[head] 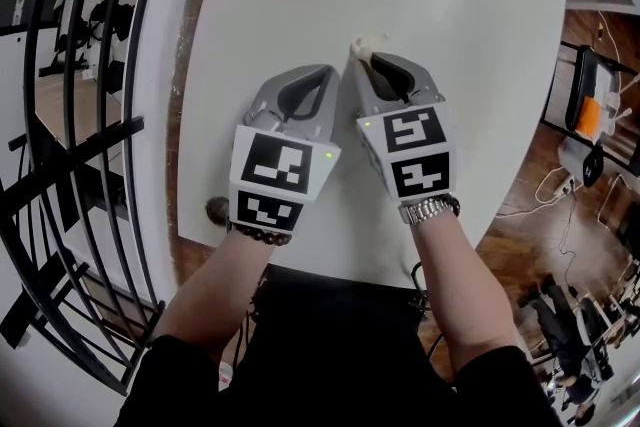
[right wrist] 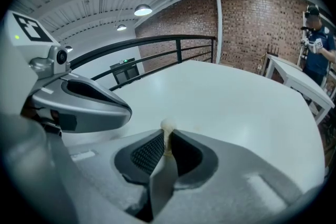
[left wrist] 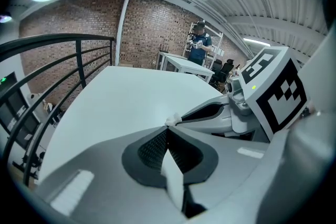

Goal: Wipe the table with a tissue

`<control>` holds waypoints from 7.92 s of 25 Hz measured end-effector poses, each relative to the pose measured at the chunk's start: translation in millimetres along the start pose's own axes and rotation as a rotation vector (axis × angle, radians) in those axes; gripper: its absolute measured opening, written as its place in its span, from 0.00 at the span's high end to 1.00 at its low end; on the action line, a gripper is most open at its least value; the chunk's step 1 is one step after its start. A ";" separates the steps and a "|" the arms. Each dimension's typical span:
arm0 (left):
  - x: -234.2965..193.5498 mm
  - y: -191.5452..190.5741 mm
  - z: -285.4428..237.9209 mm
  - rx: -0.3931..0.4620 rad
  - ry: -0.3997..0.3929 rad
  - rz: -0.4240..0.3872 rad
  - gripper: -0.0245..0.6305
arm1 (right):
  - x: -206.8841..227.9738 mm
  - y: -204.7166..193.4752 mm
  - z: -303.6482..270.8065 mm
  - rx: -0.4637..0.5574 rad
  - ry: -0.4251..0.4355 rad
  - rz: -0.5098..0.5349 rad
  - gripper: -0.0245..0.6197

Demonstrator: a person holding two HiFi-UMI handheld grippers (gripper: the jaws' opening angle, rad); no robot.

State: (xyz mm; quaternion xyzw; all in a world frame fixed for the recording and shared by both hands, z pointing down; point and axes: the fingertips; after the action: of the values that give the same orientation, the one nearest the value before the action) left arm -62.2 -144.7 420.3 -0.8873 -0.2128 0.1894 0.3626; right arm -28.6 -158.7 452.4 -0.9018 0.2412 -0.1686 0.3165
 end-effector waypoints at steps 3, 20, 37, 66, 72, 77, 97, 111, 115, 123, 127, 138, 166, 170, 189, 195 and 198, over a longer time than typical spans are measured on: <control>-3.2 2.0 3.3 0.006 0.007 0.000 0.94 | -3.6 2.0 -1.8 0.000 0.013 -0.005 0.91; 5.3 10.0 13.5 0.025 0.022 -0.018 0.94 | -3.1 10.8 21.8 0.058 0.027 -0.036 0.91; 16.8 10.1 11.7 0.021 0.011 -0.036 0.94 | 53.2 0.1 43.7 0.068 -0.094 -0.072 0.91; -3.0 -2.5 0.7 -0.002 0.017 -0.006 0.94 | 77.9 5.1 6.3 0.012 -0.125 -0.036 0.91; -1.2 -3.2 0.2 -0.002 0.011 -0.003 0.94 | 76.0 6.2 5.4 0.004 -0.121 -0.026 0.91; -1.4 -2.1 -0.5 0.000 0.014 -0.001 0.94 | 70.2 7.3 3.3 0.004 -0.107 -0.014 0.91; -1.3 0.1 4.2 0.010 0.021 -0.002 0.94 | 32.0 6.4 -1.5 -0.003 -0.062 0.057 0.91; 2.7 -0.2 8.8 0.016 0.024 -0.009 0.94 | 14.5 3.2 -2.8 -0.020 -0.017 0.081 0.91; 1.5 -0.3 10.2 0.019 0.024 -0.010 0.94 | 13.0 3.8 -3.2 -0.023 -0.016 0.087 0.91; 1.3 2.0 11.2 0.025 0.027 -0.008 0.94 | 6.4 2.3 -3.5 -0.035 0.014 0.091 0.91; 0.4 4.5 14.4 0.028 0.031 -0.008 0.94 | 0.5 3.0 -2.3 -0.038 0.043 0.078 0.91; -4.1 9.6 20.5 0.041 0.037 -0.004 0.94 | 19.8 18.4 12.3 0.016 -0.018 0.051 0.91; -11.6 -0.9 15.4 0.019 0.044 0.001 0.94 | 67.6 16.6 -3.7 0.020 -0.111 0.050 0.91; -8.9 -1.8 13.5 0.019 0.040 0.001 0.94 | 58.9 17.9 -6.1 0.018 -0.090 0.058 0.91; -3.0 1.1 16.1 0.020 0.051 -0.004 0.94 | 21.5 14.9 -9.4 0.005 0.005 0.089 0.91; 0.2 3.9 18.6 0.026 0.058 -0.008 0.94 | 15.2 11.0 -7.1 -0.002 0.047 0.069 0.91; 0.6 4.4 23.1 0.032 0.065 -0.008 0.94 | 8.4 7.2 -3.0 -0.006 0.071 0.063 0.91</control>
State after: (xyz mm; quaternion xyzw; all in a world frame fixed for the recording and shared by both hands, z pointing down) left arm -72.0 -134.2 401.6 -0.8861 -0.2016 0.1624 0.3845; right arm -25.5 -169.7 451.2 -0.8881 0.2810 -0.1896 0.3104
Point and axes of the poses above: the fingertips, and each gripper's own axes: z backward along the fingers, x to its right, y out of its top, and after that the axes turned 3 degrees about y, right-handed
